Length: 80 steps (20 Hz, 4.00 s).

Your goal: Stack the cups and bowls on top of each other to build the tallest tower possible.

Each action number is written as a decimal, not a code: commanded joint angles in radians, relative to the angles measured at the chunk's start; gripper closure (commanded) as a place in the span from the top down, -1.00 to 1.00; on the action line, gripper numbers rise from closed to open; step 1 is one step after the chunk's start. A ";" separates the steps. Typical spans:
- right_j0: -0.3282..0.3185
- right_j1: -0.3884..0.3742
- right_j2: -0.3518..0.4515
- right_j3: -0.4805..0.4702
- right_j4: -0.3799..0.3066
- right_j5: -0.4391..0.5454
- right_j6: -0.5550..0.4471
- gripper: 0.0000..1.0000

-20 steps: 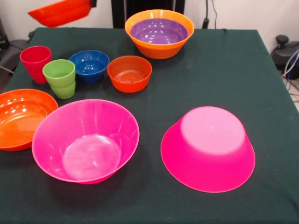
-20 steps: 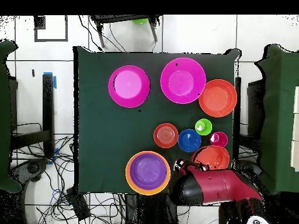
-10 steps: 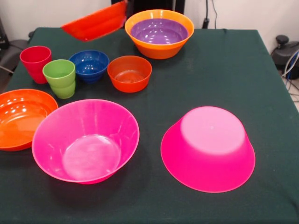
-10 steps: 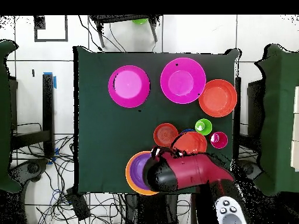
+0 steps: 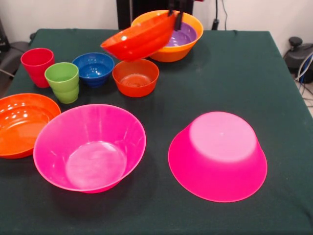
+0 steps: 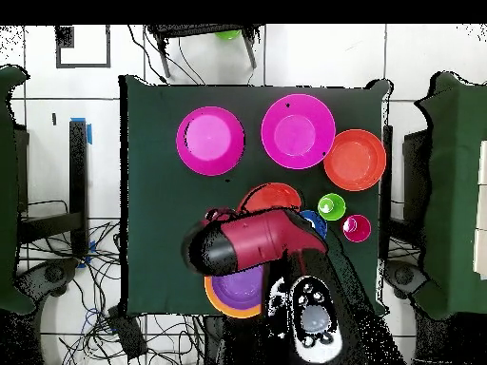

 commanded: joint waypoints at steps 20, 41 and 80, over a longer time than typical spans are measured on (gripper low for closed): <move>0.367 0.343 -0.118 -0.625 0.082 0.165 0.177 -1.00; 0.487 0.498 -0.305 -0.771 0.141 0.178 0.172 -1.00; 0.548 0.634 -0.364 -0.847 0.393 0.308 0.106 -1.00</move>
